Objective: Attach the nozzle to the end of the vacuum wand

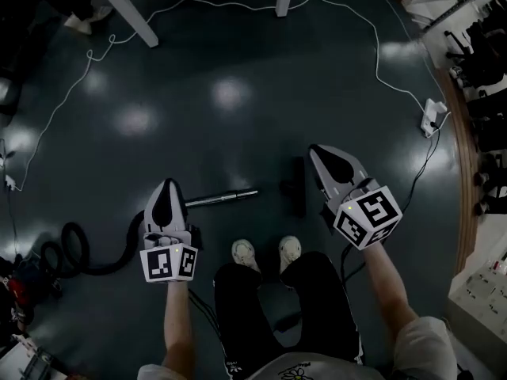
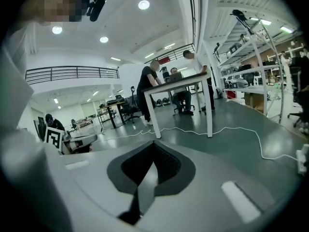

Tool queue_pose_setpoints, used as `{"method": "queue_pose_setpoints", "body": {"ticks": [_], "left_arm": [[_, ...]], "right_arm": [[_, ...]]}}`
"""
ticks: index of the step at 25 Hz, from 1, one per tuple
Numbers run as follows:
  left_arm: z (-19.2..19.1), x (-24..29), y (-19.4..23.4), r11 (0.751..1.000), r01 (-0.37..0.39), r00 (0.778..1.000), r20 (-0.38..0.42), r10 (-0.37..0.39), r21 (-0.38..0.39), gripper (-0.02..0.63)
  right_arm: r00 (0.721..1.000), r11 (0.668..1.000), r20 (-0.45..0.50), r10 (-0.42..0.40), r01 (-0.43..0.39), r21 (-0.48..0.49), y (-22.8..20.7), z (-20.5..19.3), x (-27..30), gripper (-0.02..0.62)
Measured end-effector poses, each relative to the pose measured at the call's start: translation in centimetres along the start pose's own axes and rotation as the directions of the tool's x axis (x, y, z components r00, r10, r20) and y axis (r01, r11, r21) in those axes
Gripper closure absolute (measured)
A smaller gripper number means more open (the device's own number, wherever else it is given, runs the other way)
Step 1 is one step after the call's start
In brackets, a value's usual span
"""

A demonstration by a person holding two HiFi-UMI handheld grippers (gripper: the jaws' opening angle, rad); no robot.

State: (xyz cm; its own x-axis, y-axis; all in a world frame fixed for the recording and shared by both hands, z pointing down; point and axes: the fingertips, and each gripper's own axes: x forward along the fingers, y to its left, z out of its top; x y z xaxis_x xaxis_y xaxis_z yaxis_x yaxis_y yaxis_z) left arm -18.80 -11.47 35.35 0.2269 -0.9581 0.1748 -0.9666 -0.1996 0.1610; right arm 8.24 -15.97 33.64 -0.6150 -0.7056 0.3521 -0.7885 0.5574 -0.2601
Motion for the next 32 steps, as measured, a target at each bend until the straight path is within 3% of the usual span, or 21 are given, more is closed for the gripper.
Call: {"method": "queue_pose_setpoints", "body": {"ticks": [4,7,10,13,14,15,16,17,18,21,23,25,27,30,32], "left_arm": [[-15.5,4.3,3.6,0.992,0.105,0.994,-0.041,-0.102,0.074,0.599],[-24.9,5.7,4.2,0.965,0.237,0.969,-0.096,-0.227,0.115,0.555],[-31.7,5.4,2.8,0.896,0.419,0.901,-0.189,-0.390,0.146,0.479],[-36.7,3.7,1.6,0.823,0.545,0.815,-0.330,-0.476,0.161,0.425],[-38.5,3.2,1.4,0.793,0.576,0.792,-0.377,-0.480,0.199,0.411],[-40.5,2.3,1.4,0.745,0.613,0.763,-0.443,-0.471,0.264,0.399],[-43.0,1.1,1.5,0.680,0.652,0.729,-0.524,-0.441,0.335,0.393],[-45.5,-0.2,1.9,0.620,0.682,0.698,-0.598,-0.393,0.388,0.387],[-47.8,-1.2,2.3,0.572,0.699,0.678,-0.652,-0.340,0.429,0.373],[-51.6,-1.6,3.0,0.431,0.731,0.650,-0.732,-0.205,0.528,0.350],[-52.6,-1.3,3.3,0.372,0.747,0.634,-0.759,-0.151,0.550,0.350],[-53.3,-0.8,3.6,0.361,0.755,0.620,-0.776,-0.118,0.548,0.343],[-54.6,-0.5,3.6,0.370,0.770,0.588,-0.804,-0.094,0.520,0.331],[-56.6,-0.6,3.3,0.424,0.810,0.489,-0.865,-0.111,0.404,0.374],[-56.7,-0.8,3.1,0.432,0.831,0.443,-0.886,-0.137,0.349,0.402]], "right_arm": [[1.000,0.999,0.020,-0.003,0.004,-0.046,-7.5,-13.1,6.0,0.589],[0.999,0.999,0.032,0.029,-0.028,-0.033,-10.6,-21.4,9.4,0.589],[0.995,0.991,-0.022,0.093,-0.095,-0.092,-10.9,-27.8,11.5,0.589],[0.970,0.964,-0.177,0.169,-0.200,-0.174,-9.8,-33.8,11.5,0.589],[0.948,0.950,-0.251,0.196,-0.247,-0.189,-9.3,-36.0,11.2,0.589],[0.920,0.936,-0.324,0.221,-0.294,-0.196,-8.8,-38.2,10.8,0.593],[0.887,0.921,-0.394,0.243,-0.338,-0.195,-8.2,-40.5,10.1,0.578],[0.852,0.906,-0.456,0.258,-0.377,-0.192,-7.5,-42.8,9.3,0.414],[0.823,0.895,-0.507,0.256,-0.400,-0.198,-7.3,-44.7,8.6,0.304],[0.778,0.872,-0.608,0.156,-0.398,-0.286,-8.5,-48.5,7.8,0.360],[0.736,0.849,-0.669,0.106,-0.417,-0.324,-8.9,-50.5,7.6,0.360],[0.710,0.828,-0.699,0.091,-0.444,-0.343,-8.8,-51.6,8.0,0.364],[0.689,0.814,-0.717,0.106,-0.474,-0.336,-8.6,-52.0,8.3,0.371],[0.652,0.793,-0.749,0.123,-0.518,-0.321,-8.0,-52.5,8.6,0.407],[0.636,0.735,-0.765,0.100,-0.566,-0.375,-7.2,-52.9,8.8,0.408]]}}
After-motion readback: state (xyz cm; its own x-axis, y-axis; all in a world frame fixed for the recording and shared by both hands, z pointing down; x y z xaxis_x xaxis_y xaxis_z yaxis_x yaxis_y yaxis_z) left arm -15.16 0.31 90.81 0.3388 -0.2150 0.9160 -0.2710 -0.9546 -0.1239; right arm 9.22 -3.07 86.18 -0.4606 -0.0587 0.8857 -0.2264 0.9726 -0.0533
